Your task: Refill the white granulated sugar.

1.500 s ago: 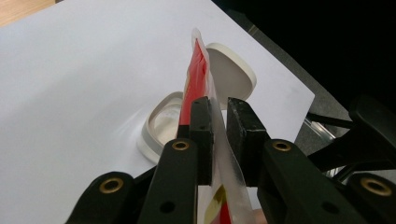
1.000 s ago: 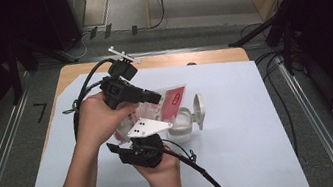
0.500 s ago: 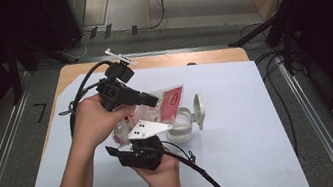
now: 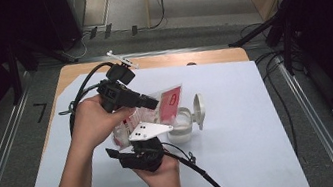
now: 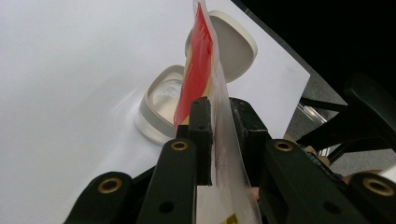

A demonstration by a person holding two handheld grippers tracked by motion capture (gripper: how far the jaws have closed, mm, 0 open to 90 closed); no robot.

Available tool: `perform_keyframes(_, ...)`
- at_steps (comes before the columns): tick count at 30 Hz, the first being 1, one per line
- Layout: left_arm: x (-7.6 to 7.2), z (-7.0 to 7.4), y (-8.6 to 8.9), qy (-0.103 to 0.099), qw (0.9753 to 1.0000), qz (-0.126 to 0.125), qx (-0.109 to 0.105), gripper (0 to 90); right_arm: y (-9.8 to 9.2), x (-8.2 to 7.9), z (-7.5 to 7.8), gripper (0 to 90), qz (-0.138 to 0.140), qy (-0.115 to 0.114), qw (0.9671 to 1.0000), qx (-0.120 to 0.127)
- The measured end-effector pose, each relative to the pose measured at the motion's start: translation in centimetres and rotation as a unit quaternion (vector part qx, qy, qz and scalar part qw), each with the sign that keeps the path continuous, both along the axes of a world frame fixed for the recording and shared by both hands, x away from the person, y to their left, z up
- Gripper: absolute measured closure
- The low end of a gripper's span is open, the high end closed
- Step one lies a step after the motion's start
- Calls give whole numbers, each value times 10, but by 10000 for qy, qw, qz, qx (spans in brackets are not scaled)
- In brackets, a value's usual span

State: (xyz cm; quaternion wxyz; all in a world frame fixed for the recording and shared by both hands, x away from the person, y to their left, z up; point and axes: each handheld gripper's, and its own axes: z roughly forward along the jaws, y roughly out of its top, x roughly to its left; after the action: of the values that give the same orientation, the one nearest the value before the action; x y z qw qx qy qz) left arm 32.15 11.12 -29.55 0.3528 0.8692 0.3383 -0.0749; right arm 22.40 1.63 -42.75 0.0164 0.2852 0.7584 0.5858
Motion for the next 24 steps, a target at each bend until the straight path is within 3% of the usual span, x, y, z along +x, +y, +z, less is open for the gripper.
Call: perform_keyframes(24,2,-6,1,146,9995,-149,242,755,3,-1,-8,614,73,24,9999,-106)
